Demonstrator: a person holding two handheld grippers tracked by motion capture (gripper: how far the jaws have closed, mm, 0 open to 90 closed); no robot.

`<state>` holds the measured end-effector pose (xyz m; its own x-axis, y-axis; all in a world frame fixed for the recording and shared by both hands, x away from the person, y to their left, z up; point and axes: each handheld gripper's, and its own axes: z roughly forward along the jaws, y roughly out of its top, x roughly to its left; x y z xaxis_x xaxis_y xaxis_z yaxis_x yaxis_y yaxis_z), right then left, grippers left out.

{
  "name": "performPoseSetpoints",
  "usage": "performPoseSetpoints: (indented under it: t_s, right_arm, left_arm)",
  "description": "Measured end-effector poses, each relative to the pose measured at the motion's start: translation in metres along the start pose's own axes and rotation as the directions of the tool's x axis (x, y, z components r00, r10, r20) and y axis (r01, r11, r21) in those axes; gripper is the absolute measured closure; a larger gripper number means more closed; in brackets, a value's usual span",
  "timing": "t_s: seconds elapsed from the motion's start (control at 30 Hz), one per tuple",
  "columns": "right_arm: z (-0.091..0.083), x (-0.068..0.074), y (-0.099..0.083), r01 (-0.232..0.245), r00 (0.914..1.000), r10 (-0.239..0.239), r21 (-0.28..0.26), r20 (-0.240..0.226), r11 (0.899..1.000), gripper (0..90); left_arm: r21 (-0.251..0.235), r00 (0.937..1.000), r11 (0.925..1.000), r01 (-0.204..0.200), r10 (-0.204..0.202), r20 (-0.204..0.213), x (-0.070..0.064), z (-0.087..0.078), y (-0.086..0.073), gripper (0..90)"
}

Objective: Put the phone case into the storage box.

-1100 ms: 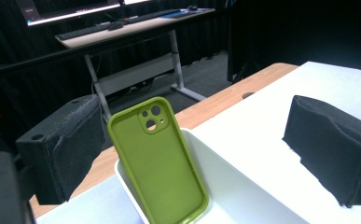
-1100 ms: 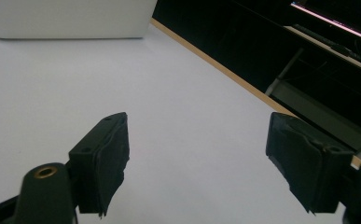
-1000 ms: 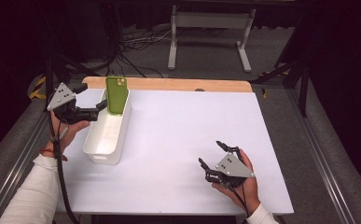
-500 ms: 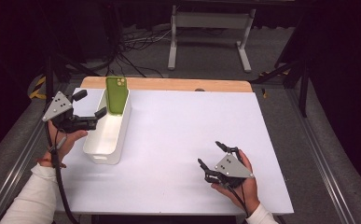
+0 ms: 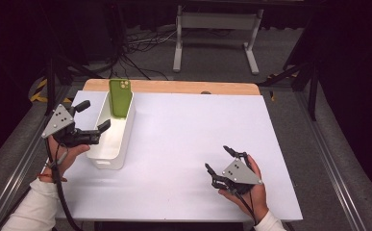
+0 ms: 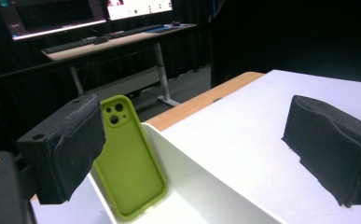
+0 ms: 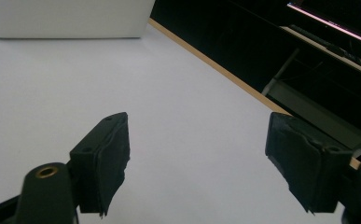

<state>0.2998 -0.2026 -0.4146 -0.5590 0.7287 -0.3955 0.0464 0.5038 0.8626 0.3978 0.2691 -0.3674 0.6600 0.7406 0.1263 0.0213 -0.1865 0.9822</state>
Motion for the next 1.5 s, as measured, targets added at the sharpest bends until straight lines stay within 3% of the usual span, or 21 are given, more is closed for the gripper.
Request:
performPoseSetpoints:
  t_s: [0.07,0.23,0.83,0.97,1.5]
  right_arm:
    - [0.000,0.000,0.000,0.001,1.0000,-0.001,0.000,0.001,1.000,22.7]
    - [-0.002,0.000,0.000,0.003,1.0000,-0.003,-0.001,0.002,1.000,22.7]
    - [-0.008,-0.010,0.000,-0.017,0.9997,0.017,-0.017,0.018,1.000,22.5]
    - [-0.009,-0.011,-0.001,-0.024,0.9995,0.024,-0.017,0.018,1.000,22.4]
    - [-0.008,-0.010,-0.001,-0.032,0.9994,0.032,-0.017,0.007,0.999,22.3]
  left_arm:
    - [0.005,1.0000,0.9999,-0.009,0.009,0.005,-0.003,-0.002,0.000,6.3]
    - [-0.005,0.9999,0.9999,0.014,-0.014,0.001,-0.009,-0.004,-0.001,5.9]
    - [-0.005,0.9987,0.9995,-0.031,0.031,0.041,-0.033,-0.013,-0.003,5.0]
    - [-0.011,0.9980,0.9997,-0.022,0.023,0.060,-0.039,-0.014,-0.003,4.9]
    - [-0.006,0.9939,0.9981,-0.061,0.061,0.091,-0.059,-0.024,-0.008,5.0]
